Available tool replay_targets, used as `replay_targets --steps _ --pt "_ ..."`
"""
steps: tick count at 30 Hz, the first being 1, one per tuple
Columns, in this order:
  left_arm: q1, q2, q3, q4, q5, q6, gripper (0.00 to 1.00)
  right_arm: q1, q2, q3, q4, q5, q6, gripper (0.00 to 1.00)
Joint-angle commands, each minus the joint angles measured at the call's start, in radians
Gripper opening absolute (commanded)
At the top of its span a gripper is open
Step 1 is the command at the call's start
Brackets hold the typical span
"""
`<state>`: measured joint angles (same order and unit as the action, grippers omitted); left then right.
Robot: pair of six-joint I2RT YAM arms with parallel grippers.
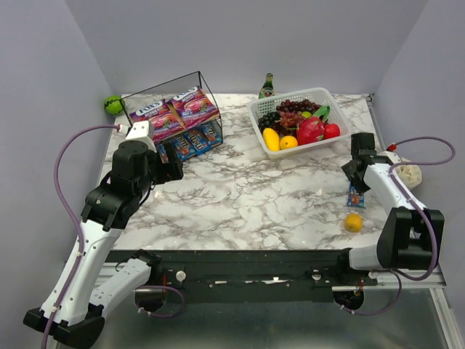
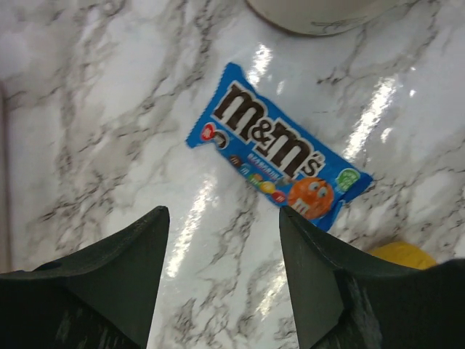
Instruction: Place and organize the candy bags onto the shelf
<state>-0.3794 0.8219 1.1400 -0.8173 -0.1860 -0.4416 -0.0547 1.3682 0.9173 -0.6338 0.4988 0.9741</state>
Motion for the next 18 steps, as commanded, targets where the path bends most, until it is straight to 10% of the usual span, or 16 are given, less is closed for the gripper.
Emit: replay_targets --steps 1,18 --pt "0.005 -0.01 0.0 0.003 0.008 0.011 0.99 -0.091 0.069 0.034 -0.07 -0.025 -0.083 0.71" --pt "0.005 -0.001 -0.008 0.007 -0.013 0.017 0.99 -0.174 0.247 0.069 -0.015 -0.247 -0.209 0.71"
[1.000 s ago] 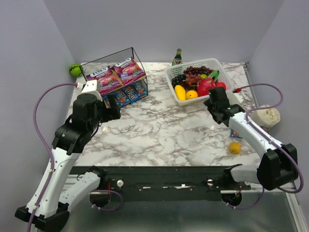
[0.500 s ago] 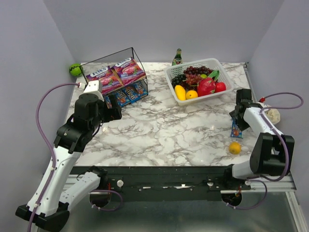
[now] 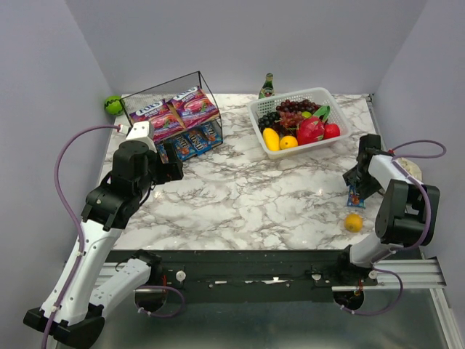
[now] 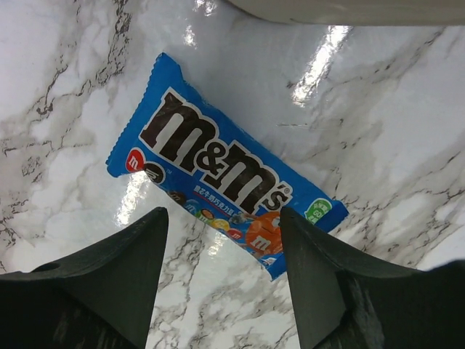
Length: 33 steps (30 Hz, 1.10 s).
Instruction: Place and organize the candy bags onto the shelf
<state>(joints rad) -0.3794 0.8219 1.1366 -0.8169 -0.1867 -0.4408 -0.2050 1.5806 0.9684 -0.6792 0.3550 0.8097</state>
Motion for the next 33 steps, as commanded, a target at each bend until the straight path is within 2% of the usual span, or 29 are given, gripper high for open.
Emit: replay_targets --steps 1,6,13,21,31,33 --pt "0.007 -0.001 -0.005 0.007 -0.014 0.017 0.99 -0.028 0.047 0.016 0.036 -0.135 -0.053 0.71" --pt "0.008 -0.001 -0.005 0.009 -0.019 0.02 0.99 -0.033 0.082 0.01 0.082 -0.227 -0.092 0.7" --pt "0.011 -0.003 -0.008 0.01 -0.023 0.02 0.99 -0.031 0.064 -0.046 0.144 -0.349 -0.089 0.61" --pt "0.013 0.003 -0.012 0.019 -0.013 0.019 0.99 0.013 -0.01 -0.212 0.248 -0.554 -0.075 0.55" --pt "0.014 0.01 -0.021 0.024 0.018 0.007 0.99 0.393 -0.074 -0.212 0.231 -0.542 0.078 0.55" --pt "0.014 0.008 -0.023 0.024 0.024 0.001 0.99 0.418 -0.088 -0.197 0.207 -0.502 0.097 0.55"
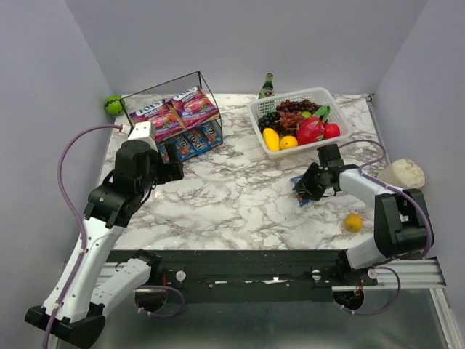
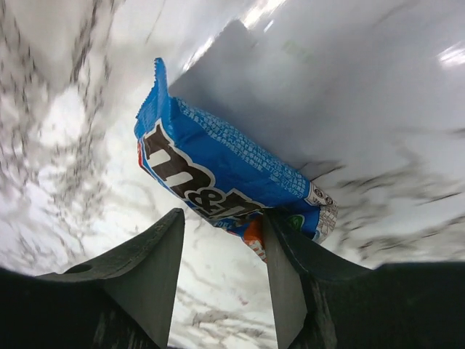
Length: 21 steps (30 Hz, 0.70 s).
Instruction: Place and organize the candy bags onto the shelf
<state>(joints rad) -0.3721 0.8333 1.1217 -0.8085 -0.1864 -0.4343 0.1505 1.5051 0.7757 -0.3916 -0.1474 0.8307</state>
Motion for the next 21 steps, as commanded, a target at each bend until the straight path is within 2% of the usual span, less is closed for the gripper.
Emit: replay_targets --steps 1,8,11,15,21 --pt "0.007 -0.005 -0.01 0.015 0.025 -0.007 0.99 0.076 -0.019 0.002 -0.081 0.008 0.073 0.55" --pt "0.007 -0.008 -0.022 0.028 0.057 -0.017 0.99 0.086 -0.075 0.112 -0.211 0.141 -0.01 0.56" --pt "0.007 -0.008 -0.04 0.038 0.074 -0.027 0.99 0.084 -0.056 0.149 -0.236 0.141 -0.054 0.54" --pt "0.007 -0.005 -0.069 0.049 0.097 -0.032 0.99 0.084 -0.031 0.157 -0.218 0.115 -0.107 0.43" --pt "0.007 0.003 -0.091 0.058 0.111 -0.038 0.99 0.086 0.041 0.184 -0.178 0.046 -0.173 0.35"
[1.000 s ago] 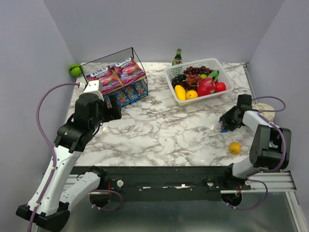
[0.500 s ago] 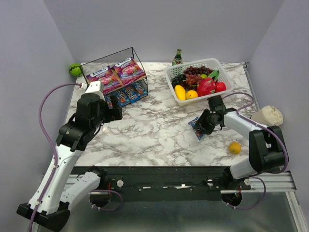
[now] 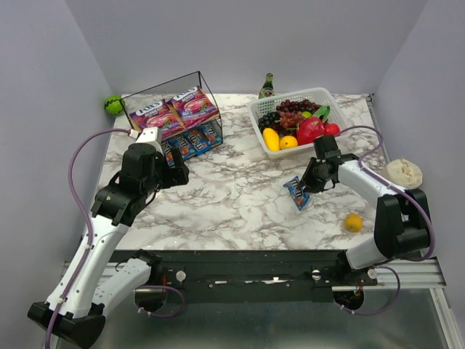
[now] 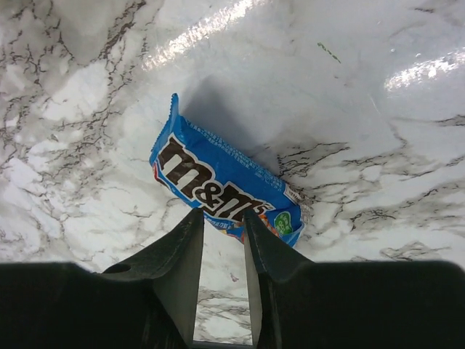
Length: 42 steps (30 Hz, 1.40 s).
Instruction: Place and organize the candy bags onto the shelf
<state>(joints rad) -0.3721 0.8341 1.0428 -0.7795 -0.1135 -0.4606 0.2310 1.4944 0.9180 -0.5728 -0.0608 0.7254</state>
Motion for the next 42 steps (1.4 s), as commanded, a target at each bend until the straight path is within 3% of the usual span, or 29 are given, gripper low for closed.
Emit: replay_targets --steps 1,9,17,24,30,35,39,42 --pt "0.007 0.003 -0.015 0.031 0.041 -0.012 0.99 0.005 0.062 0.045 0.005 -0.045 -0.072 0.34" --pt "0.007 0.014 -0.052 0.049 0.054 -0.016 0.99 0.025 0.196 0.131 -0.012 -0.048 -0.096 0.28" --pt "0.007 0.025 -0.086 0.068 0.064 -0.027 0.99 0.255 0.32 0.268 0.017 -0.146 -0.017 0.28" --pt "0.007 0.04 -0.118 0.08 0.08 -0.03 0.99 0.473 0.509 0.542 -0.041 -0.14 0.04 0.28" --pt "0.007 0.039 -0.136 0.086 0.092 -0.016 0.99 0.47 0.449 0.561 -0.119 -0.002 0.023 0.28" --pt "0.007 0.043 -0.148 0.095 0.1 -0.023 0.99 0.397 0.315 0.412 -0.147 0.097 0.023 0.28" --pt "0.007 0.043 -0.15 0.098 0.101 -0.027 0.99 0.34 0.193 0.289 -0.203 0.246 0.032 0.41" --pt "0.007 0.045 -0.152 0.098 0.1 -0.026 0.99 0.309 0.13 0.219 -0.214 0.327 0.023 0.6"
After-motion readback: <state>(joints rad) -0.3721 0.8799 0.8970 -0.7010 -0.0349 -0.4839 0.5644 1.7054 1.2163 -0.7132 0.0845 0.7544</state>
